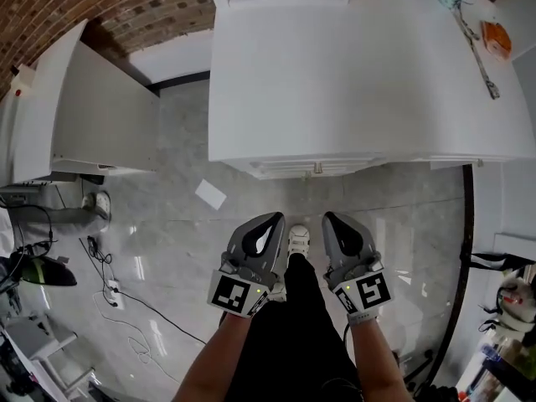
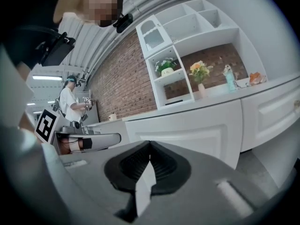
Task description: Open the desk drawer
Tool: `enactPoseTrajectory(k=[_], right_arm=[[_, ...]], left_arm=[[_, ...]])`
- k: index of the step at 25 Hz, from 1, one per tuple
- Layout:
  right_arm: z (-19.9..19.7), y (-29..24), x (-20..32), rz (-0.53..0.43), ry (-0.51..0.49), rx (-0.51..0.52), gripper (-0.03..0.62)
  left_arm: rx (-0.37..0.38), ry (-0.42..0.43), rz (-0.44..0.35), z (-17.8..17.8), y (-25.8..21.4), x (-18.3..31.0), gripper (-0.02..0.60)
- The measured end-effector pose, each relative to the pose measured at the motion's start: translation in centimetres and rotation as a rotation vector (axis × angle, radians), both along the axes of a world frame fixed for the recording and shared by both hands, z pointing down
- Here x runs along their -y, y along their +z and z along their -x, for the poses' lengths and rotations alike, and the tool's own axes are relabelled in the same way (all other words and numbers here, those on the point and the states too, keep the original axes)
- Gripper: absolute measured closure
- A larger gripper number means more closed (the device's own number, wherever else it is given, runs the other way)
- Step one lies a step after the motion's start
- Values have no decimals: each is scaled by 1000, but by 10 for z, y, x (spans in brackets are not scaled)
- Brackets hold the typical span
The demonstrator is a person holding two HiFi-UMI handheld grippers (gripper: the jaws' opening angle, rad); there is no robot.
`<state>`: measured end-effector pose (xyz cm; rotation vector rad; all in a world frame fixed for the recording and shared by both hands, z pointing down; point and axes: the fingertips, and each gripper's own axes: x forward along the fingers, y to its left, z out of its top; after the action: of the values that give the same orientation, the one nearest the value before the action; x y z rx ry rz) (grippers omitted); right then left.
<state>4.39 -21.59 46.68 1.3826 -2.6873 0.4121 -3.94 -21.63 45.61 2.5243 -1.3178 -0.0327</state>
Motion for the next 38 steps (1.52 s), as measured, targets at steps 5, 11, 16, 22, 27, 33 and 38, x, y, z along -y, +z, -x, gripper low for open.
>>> enactPoseTrajectory(k=[5, 11, 16, 22, 27, 33, 38], right_arm=[[2, 21, 21, 5, 25, -14, 591], [-3, 40, 43, 1, 65, -17, 572], [-6, 53, 63, 13, 113, -5, 545], [-2, 66, 78, 43, 148, -7, 519], [1, 75, 89, 58, 169, -12, 508], [1, 79, 94, 57, 184, 12, 505], [2, 81, 92, 56, 201, 11, 511]], left_arm=[[18, -2, 3, -9, 21, 16, 580], [42, 6, 21, -21, 46, 28, 580], [48, 3, 31, -29, 62, 40, 580], [39, -8, 47, -37, 74, 54, 581], [44, -16, 50, -40, 83, 66, 581], [34, -34, 52, -43, 92, 78, 581], [32, -36, 52, -45, 97, 81, 581]])
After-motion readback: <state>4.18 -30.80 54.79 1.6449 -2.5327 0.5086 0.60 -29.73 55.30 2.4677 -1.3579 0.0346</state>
